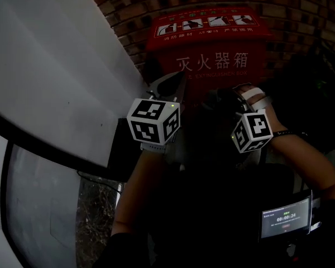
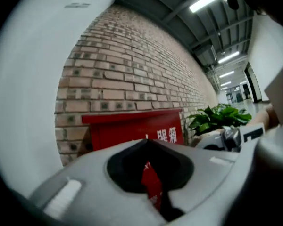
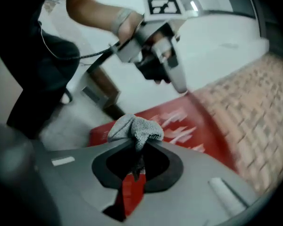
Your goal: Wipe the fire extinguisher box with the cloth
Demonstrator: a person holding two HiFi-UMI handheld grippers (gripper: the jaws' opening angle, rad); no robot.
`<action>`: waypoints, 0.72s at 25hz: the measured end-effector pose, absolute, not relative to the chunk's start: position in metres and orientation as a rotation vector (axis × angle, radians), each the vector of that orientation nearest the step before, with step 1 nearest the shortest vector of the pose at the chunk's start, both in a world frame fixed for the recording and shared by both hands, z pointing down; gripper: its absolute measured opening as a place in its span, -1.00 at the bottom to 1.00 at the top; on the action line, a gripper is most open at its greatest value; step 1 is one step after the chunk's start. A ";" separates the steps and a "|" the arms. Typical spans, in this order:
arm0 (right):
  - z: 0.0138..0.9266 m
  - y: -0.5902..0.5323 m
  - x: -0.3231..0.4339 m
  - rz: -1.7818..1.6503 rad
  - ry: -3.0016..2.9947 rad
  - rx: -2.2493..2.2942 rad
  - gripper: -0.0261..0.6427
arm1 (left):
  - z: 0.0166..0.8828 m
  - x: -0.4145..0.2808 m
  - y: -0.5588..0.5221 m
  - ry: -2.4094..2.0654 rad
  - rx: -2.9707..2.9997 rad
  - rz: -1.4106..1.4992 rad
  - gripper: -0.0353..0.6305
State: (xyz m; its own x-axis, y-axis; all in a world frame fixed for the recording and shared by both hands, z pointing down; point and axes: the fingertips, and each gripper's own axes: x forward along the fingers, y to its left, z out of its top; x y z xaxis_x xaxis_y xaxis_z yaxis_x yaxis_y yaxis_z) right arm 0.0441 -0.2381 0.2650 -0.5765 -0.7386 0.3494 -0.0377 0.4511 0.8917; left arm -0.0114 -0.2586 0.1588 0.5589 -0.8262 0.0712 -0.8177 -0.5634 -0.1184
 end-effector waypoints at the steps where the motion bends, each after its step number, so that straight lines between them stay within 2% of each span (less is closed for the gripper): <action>1: 0.238 -0.238 0.038 -1.207 -1.925 0.653 -0.82 | 0.142 -0.014 -0.260 1.433 -2.688 -0.169 -0.88; 5: 0.148 -0.249 0.022 -1.327 -1.838 0.673 -0.82 | 0.092 -0.025 -0.268 1.447 -2.669 -0.121 -0.88; 10: 0.068 -0.288 0.005 -1.298 -1.837 0.706 -0.82 | 0.057 -0.048 -0.292 1.546 -2.651 -0.130 -0.88; 18: 0.039 -0.398 -0.052 -1.214 -1.710 0.656 -0.82 | 0.069 -0.086 -0.331 1.658 -2.693 -0.152 -0.88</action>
State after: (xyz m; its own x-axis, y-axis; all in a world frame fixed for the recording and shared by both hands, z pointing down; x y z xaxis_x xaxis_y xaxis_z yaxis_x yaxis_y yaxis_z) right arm -0.0519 -0.3983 0.0390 -0.4451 -0.8160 0.3689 0.0788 0.3746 0.9238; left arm -0.0859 -0.3306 0.0690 0.4470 -0.8895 0.0949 -0.8919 -0.4513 -0.0290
